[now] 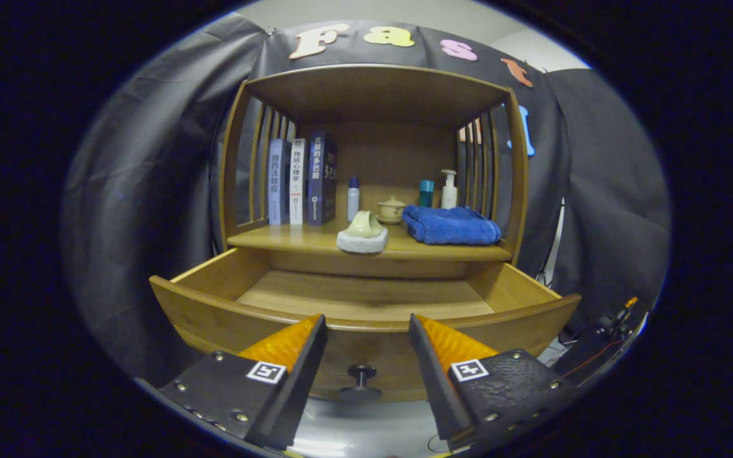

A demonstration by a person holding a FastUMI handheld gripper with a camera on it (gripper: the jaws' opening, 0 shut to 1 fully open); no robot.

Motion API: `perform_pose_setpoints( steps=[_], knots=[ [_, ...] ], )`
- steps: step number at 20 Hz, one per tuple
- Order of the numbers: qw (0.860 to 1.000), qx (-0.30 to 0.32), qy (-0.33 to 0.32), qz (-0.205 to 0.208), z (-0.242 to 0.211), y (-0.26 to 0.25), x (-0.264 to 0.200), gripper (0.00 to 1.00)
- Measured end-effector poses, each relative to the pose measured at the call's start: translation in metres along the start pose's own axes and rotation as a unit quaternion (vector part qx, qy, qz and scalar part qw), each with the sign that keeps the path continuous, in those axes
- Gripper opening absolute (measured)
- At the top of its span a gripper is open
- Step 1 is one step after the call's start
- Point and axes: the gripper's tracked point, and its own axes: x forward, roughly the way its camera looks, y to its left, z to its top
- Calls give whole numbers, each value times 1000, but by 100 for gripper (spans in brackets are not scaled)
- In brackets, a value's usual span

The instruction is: Pull open the drawer, take out the items inside it, and place them on the countertop above the cabinet.

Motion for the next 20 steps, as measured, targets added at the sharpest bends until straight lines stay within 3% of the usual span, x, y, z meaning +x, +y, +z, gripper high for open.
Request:
perform_pose_setpoints(
  steps=[5,20],
  knots=[
    [1000,-19,24,1,3,2,30,80],
    [999,22,22,16,22,3,123,80]
  ],
)
